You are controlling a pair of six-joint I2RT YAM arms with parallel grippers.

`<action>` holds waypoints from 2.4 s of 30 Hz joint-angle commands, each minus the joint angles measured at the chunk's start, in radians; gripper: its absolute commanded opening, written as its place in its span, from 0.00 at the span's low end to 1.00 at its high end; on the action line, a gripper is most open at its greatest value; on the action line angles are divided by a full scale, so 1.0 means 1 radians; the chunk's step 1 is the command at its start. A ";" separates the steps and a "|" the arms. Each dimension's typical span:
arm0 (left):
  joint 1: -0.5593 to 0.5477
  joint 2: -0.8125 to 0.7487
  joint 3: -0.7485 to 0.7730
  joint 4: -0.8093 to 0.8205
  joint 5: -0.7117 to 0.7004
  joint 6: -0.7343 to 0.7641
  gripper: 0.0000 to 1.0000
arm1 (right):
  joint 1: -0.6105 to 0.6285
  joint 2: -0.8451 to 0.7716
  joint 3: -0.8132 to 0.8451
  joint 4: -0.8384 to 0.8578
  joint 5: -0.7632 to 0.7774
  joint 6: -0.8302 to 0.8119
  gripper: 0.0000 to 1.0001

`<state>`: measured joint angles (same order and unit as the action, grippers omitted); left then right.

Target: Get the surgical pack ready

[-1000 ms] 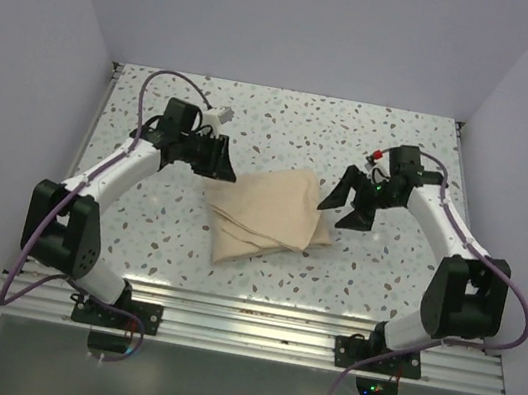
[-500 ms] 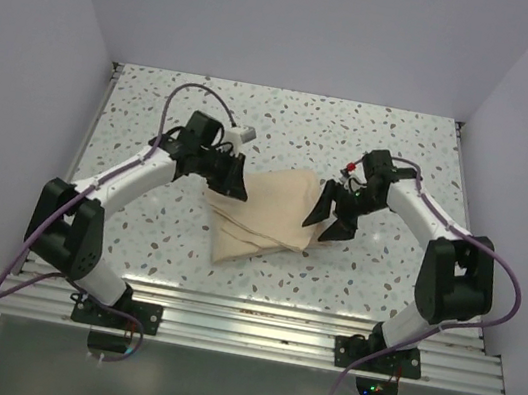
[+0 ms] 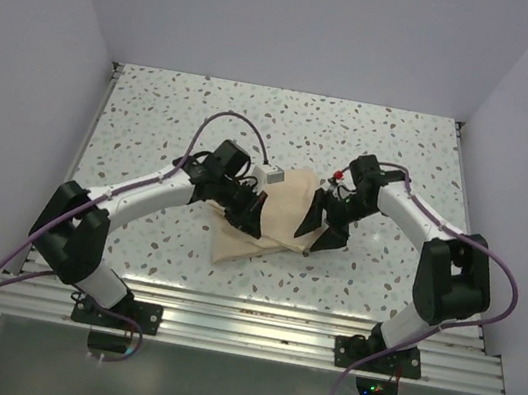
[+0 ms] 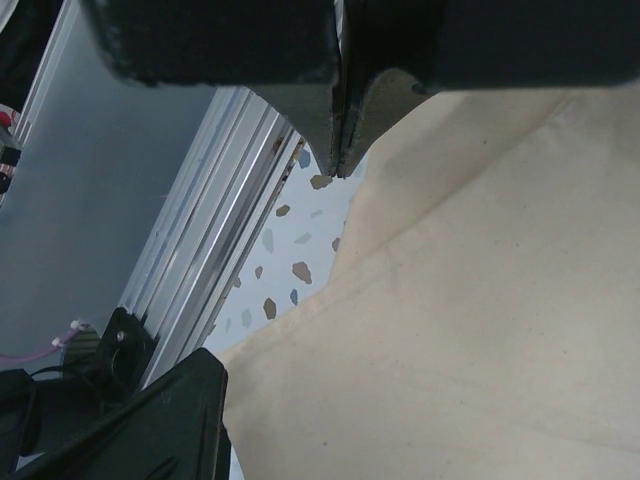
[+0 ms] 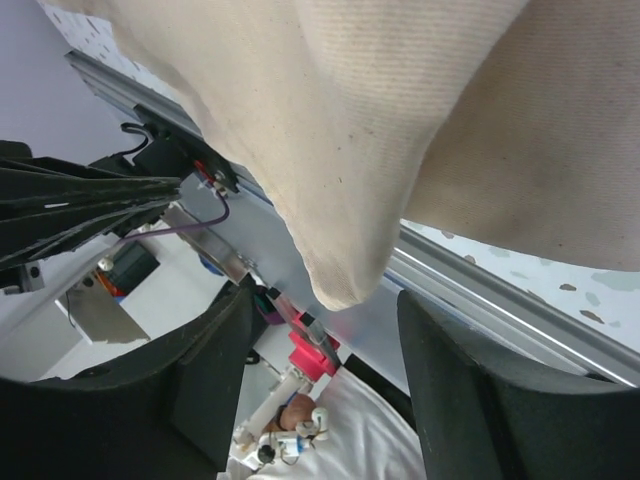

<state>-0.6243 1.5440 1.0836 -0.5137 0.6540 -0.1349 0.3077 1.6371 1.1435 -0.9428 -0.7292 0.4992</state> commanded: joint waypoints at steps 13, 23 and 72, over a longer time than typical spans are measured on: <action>-0.064 -0.016 -0.001 0.021 0.024 0.012 0.01 | 0.056 0.084 0.055 0.065 -0.012 0.105 0.43; -0.002 -0.065 0.065 0.027 -0.367 -0.110 0.00 | 0.051 0.133 0.312 0.200 0.011 0.226 0.00; 0.442 0.613 0.568 0.024 0.055 -0.215 0.00 | -0.174 0.573 0.693 0.581 -0.039 0.228 0.01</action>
<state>-0.2043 2.1262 1.6531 -0.5083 0.6338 -0.3336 0.1360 2.2677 1.9179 -0.4110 -0.6483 0.7654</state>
